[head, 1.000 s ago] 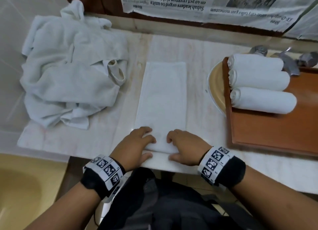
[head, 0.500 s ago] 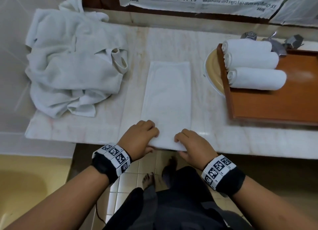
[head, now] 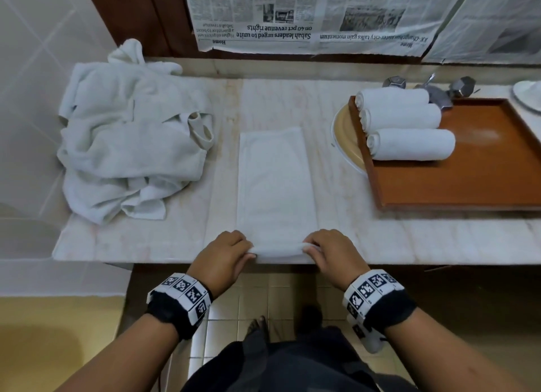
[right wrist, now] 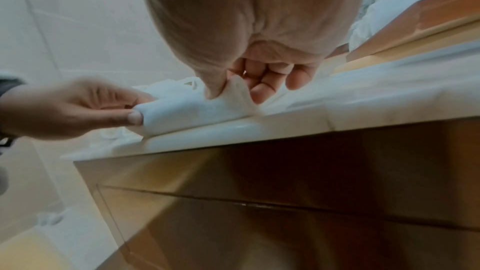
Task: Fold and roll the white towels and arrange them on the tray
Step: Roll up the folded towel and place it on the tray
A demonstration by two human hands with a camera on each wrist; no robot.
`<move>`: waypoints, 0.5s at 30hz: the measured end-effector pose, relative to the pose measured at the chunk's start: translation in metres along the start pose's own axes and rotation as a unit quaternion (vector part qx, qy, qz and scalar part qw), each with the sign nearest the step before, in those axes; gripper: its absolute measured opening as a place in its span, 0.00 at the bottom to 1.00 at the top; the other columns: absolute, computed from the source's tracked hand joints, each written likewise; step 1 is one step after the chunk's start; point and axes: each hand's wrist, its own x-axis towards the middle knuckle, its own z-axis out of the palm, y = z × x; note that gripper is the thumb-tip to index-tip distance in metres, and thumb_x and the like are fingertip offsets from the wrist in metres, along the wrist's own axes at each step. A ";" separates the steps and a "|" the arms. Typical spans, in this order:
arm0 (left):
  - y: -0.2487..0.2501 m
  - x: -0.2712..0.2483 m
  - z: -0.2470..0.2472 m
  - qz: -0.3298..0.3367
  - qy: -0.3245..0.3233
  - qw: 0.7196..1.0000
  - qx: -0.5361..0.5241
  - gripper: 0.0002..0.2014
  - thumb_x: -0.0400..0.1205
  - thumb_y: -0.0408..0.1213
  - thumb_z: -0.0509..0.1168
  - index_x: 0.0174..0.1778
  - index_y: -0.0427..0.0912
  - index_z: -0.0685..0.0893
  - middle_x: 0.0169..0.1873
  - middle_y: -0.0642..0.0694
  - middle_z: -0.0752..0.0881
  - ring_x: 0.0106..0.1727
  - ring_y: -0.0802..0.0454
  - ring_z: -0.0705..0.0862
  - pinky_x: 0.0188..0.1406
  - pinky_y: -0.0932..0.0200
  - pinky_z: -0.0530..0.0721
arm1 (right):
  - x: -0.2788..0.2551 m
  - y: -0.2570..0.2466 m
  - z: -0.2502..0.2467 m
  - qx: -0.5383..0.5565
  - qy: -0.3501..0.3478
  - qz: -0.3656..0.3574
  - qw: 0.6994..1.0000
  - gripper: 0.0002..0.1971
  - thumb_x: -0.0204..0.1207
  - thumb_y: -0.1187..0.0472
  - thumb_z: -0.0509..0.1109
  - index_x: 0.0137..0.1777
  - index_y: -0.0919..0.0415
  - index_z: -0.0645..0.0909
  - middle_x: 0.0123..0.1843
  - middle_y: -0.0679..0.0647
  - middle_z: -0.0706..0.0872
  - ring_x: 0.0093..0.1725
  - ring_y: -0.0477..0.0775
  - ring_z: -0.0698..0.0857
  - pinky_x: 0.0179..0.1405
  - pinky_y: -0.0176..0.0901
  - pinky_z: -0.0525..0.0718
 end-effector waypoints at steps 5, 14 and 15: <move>0.010 0.013 -0.006 -0.127 -0.042 0.991 -0.028 0.26 0.84 0.57 0.44 0.42 0.46 0.83 0.40 0.50 0.81 0.43 0.47 0.78 0.44 0.50 0.75 | 0.011 -0.007 0.003 0.003 0.042 0.051 0.998 0.03 0.80 0.52 0.70 0.45 0.47 0.78 0.42 0.42 0.81 0.44 0.47 0.80 0.50 0.47 0.78; 0.018 0.027 -0.011 -0.246 -0.054 0.965 -0.075 0.05 0.83 0.47 0.60 0.45 0.51 0.75 0.42 0.54 0.81 0.46 0.49 0.81 0.55 0.50 0.75 | -0.012 -0.009 0.024 -0.095 0.104 -0.106 0.984 0.16 0.67 0.61 0.81 0.56 0.56 0.88 0.51 0.50 0.87 0.49 0.54 0.85 0.47 0.46 0.80; 0.018 0.026 -0.011 -0.235 -0.039 0.968 -0.075 0.03 0.83 0.44 0.63 0.46 0.51 0.75 0.43 0.54 0.81 0.45 0.49 0.81 0.53 0.50 0.75 | -0.014 -0.006 0.023 -0.093 0.092 -0.106 0.986 0.19 0.68 0.58 0.81 0.59 0.55 0.87 0.54 0.49 0.87 0.53 0.53 0.85 0.51 0.46 0.80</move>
